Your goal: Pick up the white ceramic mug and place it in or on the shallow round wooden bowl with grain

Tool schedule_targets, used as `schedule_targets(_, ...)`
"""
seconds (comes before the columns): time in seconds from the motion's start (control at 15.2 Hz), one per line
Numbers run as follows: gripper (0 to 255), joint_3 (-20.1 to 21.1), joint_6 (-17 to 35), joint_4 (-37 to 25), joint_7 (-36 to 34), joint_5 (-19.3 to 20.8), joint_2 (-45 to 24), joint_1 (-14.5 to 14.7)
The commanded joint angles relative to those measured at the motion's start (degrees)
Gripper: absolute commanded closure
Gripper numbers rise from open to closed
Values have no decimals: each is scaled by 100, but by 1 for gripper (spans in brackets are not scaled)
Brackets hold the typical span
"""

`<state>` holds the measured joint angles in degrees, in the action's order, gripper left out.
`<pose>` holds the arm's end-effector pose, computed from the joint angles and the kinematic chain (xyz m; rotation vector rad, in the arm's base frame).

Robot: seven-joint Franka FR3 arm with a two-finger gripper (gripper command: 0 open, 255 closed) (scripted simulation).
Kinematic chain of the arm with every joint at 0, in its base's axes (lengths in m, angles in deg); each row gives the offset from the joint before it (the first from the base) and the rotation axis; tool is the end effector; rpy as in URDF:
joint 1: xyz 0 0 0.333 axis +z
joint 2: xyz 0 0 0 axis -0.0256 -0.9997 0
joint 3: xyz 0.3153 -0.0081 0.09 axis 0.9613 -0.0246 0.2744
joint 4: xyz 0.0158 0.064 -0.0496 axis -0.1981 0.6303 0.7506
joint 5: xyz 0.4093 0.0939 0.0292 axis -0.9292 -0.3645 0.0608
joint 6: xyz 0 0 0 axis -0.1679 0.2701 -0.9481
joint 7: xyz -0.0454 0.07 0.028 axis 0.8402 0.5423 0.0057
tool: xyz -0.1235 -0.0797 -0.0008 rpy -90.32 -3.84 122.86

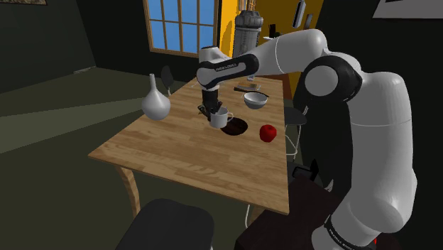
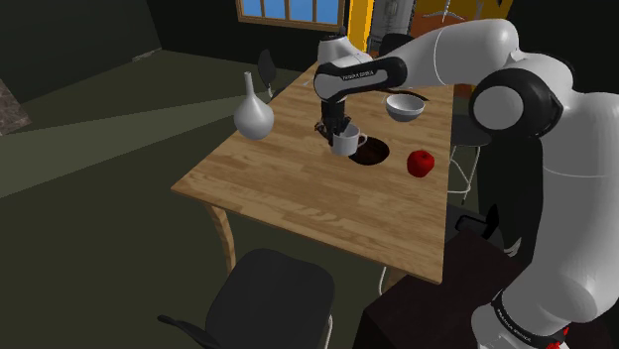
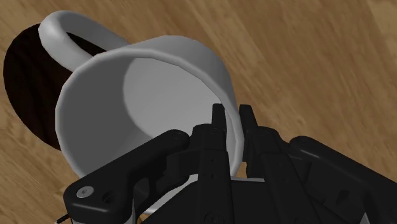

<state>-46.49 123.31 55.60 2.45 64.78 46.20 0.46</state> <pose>0.7204 0.0307 0.3480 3.0852 -0.1869 -0.0408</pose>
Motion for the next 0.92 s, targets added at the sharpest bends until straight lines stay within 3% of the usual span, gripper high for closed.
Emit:
schedule_targets(0.0, 255, -62, -9, -63, 247, -20, -40, -175)
schedule_targets(0.66, 255, -343, -211, -665, 1395, -131, -374, -1012)
schedule_targets(0.86, 255, -359, -100, -629, 1454, -134, -446, -1063)
